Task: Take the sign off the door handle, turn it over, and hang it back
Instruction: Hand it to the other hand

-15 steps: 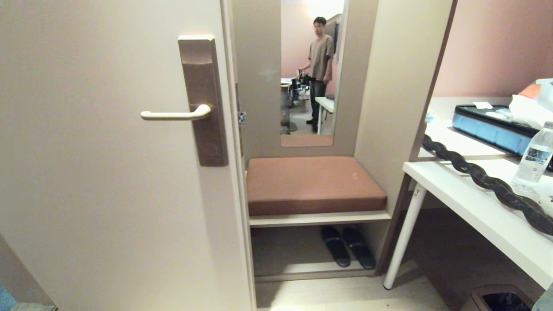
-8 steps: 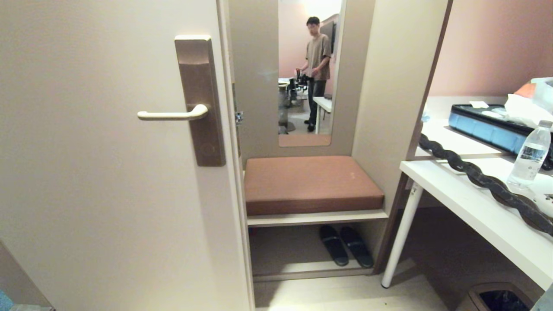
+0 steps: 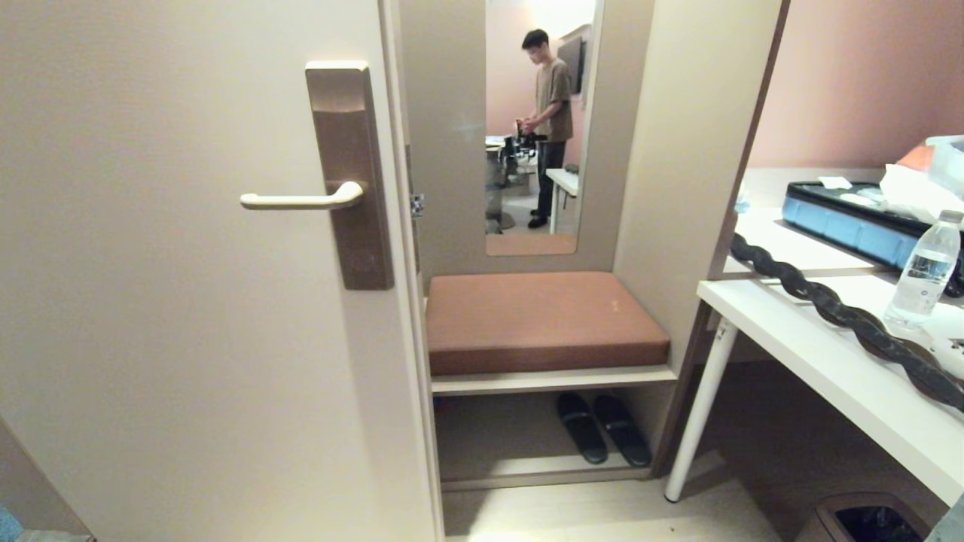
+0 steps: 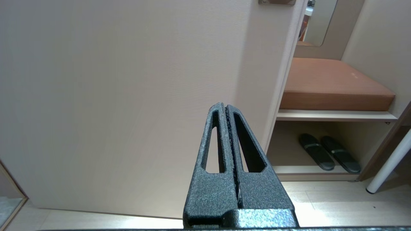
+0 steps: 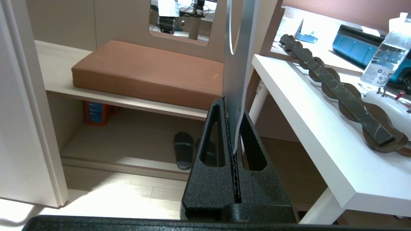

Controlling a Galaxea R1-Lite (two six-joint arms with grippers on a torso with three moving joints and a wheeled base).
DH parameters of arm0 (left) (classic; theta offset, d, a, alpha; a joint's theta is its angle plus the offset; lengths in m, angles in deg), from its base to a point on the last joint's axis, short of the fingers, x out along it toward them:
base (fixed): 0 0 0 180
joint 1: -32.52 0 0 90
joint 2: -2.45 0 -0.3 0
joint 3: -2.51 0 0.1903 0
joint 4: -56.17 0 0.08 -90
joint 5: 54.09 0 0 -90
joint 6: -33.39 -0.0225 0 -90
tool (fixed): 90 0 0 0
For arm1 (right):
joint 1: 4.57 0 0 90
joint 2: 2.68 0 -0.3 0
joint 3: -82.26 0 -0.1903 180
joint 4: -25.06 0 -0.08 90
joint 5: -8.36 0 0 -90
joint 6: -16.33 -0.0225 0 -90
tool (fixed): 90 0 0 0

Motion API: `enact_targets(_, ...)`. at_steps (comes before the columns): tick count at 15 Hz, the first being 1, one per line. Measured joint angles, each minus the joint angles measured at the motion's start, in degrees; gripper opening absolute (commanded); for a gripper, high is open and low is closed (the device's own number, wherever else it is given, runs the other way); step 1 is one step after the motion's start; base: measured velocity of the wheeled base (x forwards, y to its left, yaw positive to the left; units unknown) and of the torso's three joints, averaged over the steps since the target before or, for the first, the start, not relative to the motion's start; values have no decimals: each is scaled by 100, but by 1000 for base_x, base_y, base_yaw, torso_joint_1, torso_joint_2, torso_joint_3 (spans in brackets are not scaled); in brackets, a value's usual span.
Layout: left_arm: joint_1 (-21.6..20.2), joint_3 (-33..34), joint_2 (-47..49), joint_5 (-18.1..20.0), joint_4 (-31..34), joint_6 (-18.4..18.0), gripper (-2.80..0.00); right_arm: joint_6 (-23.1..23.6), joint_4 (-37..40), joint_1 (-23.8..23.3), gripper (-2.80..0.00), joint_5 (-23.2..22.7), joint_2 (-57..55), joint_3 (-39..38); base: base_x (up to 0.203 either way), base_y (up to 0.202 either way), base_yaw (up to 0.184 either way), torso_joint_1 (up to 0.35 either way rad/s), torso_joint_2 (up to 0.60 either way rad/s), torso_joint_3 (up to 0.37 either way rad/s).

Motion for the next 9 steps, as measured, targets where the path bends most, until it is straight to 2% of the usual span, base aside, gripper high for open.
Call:
enact_targets(4,0,0,0,1,-2,-4,-280,-31,-2,1,-280,-2,0,0,0,0,0,0,0,0)
enact_targets(9,0,0,0,18,-2,-59,-280,-602,256,0,-280,110,0,0,0,0,0,0,0,0)
